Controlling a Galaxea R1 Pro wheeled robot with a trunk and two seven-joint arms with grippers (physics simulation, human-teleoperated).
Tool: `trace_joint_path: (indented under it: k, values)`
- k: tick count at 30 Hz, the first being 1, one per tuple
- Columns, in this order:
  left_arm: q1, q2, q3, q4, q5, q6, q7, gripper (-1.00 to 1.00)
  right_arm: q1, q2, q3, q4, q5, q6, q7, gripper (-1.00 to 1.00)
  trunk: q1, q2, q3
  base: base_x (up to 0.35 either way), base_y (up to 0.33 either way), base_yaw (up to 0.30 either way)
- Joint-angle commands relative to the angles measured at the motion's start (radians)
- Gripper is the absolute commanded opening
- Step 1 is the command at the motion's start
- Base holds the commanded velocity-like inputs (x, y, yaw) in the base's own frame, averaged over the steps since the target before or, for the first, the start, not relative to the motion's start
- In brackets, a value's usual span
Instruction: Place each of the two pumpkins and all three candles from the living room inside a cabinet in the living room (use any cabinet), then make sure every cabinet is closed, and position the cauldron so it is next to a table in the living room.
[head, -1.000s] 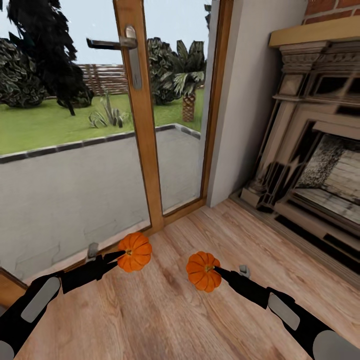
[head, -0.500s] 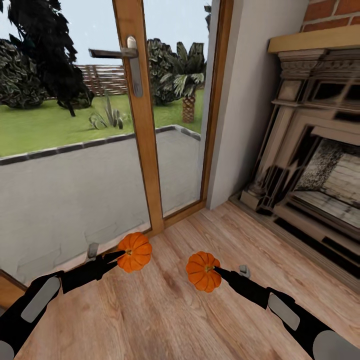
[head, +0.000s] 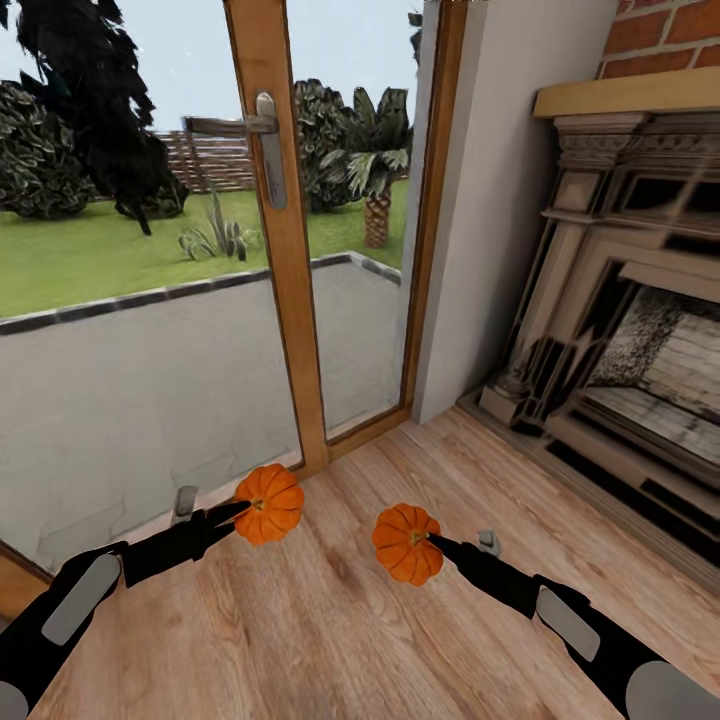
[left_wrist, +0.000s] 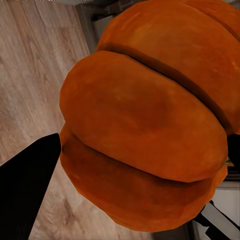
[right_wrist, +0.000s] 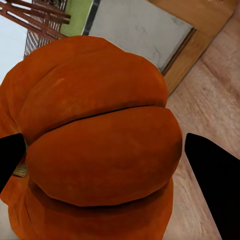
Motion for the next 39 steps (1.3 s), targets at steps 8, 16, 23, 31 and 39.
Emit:
trace_joint_path:
  k: [8, 16, 23, 31, 39]
  values:
    - [-0.001, 0.001, -0.003, -0.001, 0.007, 0.006, 0.000, -1.00, -0.001, -0.001, 0.005, 0.000, -0.010, 0.005, 0.000, -1.00, -0.031, 0.056, 0.024, 0.000, 0.000, 0.000]
    - [-0.001, 0.000, -0.004, 0.000, 0.007, 0.006, 0.000, -1.00, -0.002, -0.001, 0.005, 0.000, -0.009, -0.019, 0.000, -1.00, -0.062, 0.112, 0.054, 0.000, 0.000, 0.000]
    - [-0.001, 0.001, -0.003, -0.001, 0.007, 0.006, 0.000, -1.00, -0.001, -0.001, 0.005, 0.000, -0.009, -0.021, 0.000, -1.00, -0.088, 0.161, 0.087, 0.000, 0.000, 0.000]
    - [-0.001, 0.001, -0.003, -0.001, 0.007, 0.006, 0.000, -1.00, -0.001, -0.001, 0.005, 0.000, -0.009, -0.021, 0.000, -1.00, -0.119, 0.217, 0.126, 0.000, 0.000, 0.000]
    - [-0.001, 0.001, -0.003, -0.001, 0.007, 0.006, 0.000, -1.00, -0.002, -0.001, 0.005, 0.000, -0.009, -0.022, 0.000, -1.00, -0.150, 0.273, 0.164, 0.000, 0.000, 0.000]
